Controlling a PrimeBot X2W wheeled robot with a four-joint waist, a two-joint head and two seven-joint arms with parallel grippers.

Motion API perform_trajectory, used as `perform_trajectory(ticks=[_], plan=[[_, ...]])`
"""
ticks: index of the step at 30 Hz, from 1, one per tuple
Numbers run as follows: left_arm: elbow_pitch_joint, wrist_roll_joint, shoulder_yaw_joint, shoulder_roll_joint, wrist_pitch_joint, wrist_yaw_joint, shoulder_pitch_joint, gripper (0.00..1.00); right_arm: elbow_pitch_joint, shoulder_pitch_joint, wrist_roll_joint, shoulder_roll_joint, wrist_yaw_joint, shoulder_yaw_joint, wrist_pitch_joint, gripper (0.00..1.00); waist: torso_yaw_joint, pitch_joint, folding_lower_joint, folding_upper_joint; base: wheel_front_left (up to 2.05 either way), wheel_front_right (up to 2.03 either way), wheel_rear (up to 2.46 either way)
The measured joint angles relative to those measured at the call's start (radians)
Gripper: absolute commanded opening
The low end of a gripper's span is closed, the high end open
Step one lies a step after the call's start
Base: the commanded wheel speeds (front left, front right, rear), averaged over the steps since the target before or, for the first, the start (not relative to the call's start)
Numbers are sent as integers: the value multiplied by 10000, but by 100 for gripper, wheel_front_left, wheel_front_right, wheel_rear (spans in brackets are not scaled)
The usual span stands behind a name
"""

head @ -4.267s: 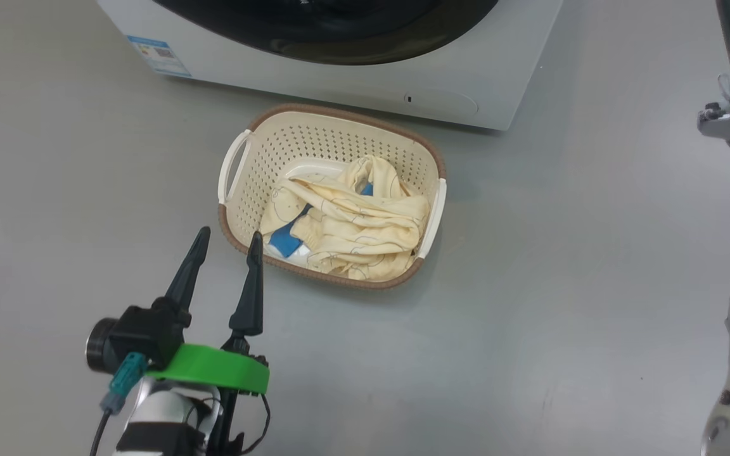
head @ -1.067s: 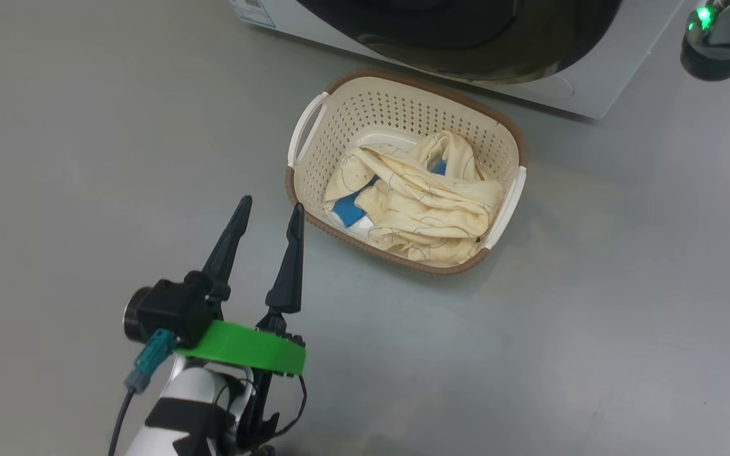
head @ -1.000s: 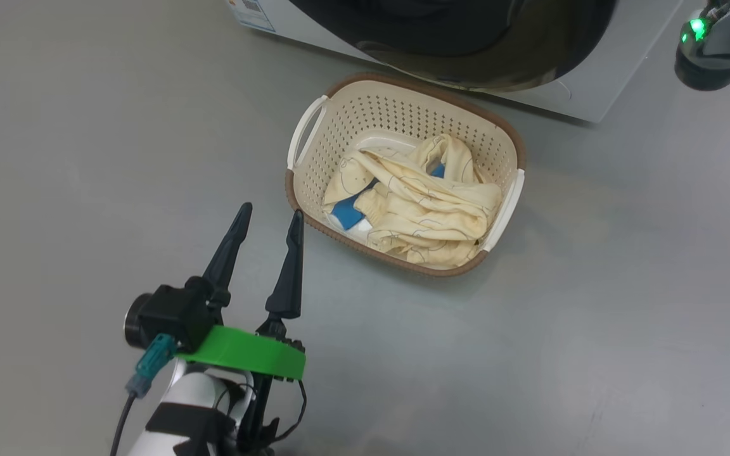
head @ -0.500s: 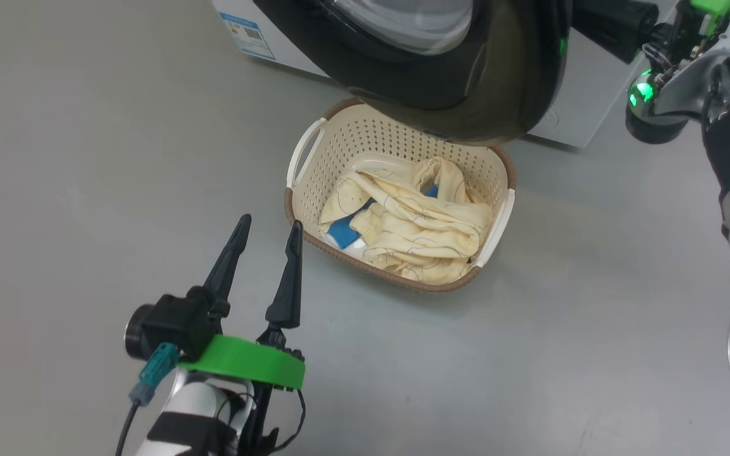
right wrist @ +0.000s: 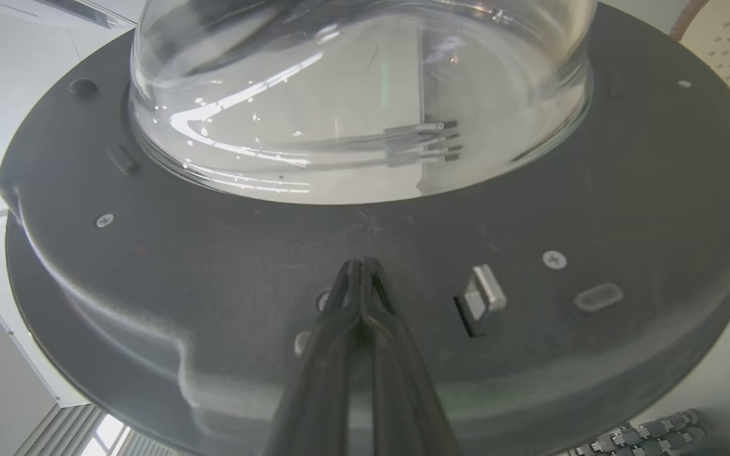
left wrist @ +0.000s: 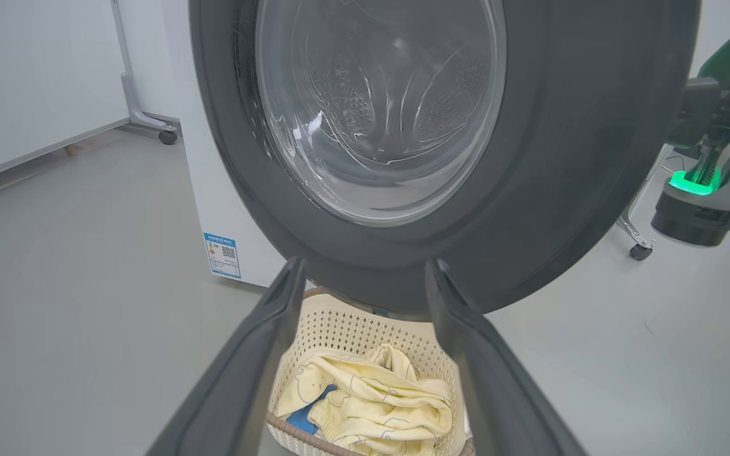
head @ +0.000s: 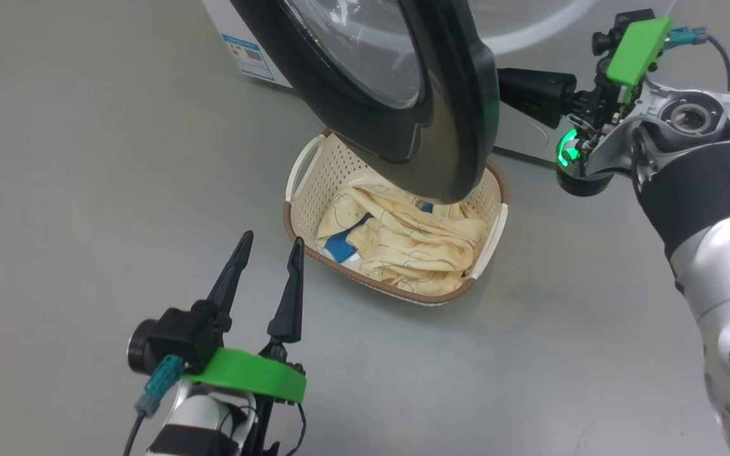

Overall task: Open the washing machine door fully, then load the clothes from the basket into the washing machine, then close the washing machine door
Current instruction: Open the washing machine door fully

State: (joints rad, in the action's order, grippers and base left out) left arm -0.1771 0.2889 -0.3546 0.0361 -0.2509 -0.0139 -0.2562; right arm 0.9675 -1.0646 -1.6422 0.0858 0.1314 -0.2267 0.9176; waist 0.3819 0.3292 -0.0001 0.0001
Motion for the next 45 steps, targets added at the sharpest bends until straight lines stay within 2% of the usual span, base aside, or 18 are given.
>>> perform_trajectory(ticks=[13, 19, 37, 45], plan=[[6, 0, -15, 2, 0, 4, 0, 100, -1095, 574, -2556, -12, 0, -3233, -826, 0, 54, -119, 0, 0, 0, 0, 0], [13, 0, -19, 2, 0, 6, 2, 100, -1386, 567, -3127, -13, 0, -4546, -986, 0, 94, -107, 0, 0, 0, 0, 0], [33, 0, -40, 2, 0, 61, 3, 100, -2385, 499, -4978, 107, -2, -6899, -1946, 0, 172, -97, 1, 0, 0, 0, 0], [29, 0, -38, 2, 0, 73, 4, 100, -3057, 250, -5657, 602, -2, -7923, -2569, 0, 133, -183, 1, 0, 0, 0, 0]])
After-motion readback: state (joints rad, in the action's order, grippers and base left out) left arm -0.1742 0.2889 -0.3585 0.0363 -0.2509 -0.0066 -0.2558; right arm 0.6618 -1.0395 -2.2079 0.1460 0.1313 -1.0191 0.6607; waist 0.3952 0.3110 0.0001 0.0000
